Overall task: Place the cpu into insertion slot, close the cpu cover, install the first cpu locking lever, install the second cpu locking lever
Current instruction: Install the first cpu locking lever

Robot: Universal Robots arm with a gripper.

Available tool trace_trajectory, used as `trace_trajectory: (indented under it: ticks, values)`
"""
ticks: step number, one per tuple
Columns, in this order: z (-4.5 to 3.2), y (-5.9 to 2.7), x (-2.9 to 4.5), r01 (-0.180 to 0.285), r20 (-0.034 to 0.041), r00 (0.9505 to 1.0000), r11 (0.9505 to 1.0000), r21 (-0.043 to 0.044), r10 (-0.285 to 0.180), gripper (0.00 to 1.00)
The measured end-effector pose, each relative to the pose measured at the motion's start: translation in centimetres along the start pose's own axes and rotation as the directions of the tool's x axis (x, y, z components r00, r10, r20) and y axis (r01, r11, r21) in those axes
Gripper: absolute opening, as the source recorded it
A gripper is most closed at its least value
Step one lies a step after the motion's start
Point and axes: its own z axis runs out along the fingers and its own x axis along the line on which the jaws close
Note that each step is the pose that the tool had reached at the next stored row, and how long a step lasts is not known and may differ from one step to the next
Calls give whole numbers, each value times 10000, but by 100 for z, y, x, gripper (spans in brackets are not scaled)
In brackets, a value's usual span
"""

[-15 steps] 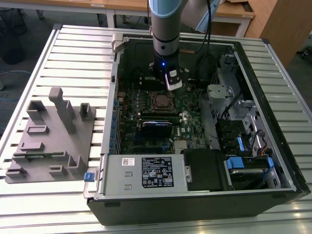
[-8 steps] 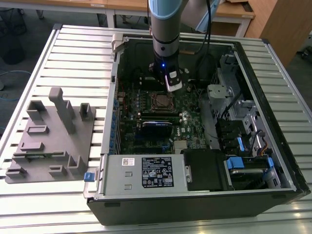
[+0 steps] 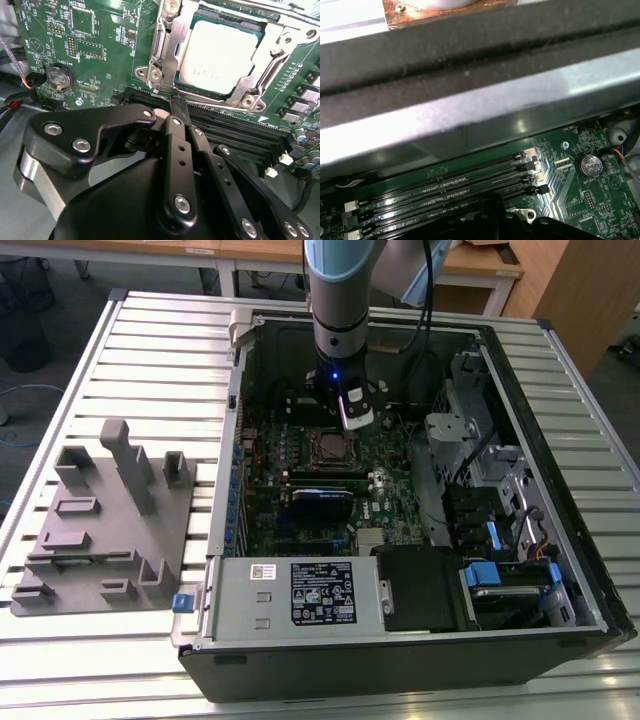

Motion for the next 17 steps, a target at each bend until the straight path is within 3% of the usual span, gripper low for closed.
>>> trace_trajectory:
  ticks: [17]
  values:
    - [-19,41,9,-133,35,9999,9999,-14,133,10]
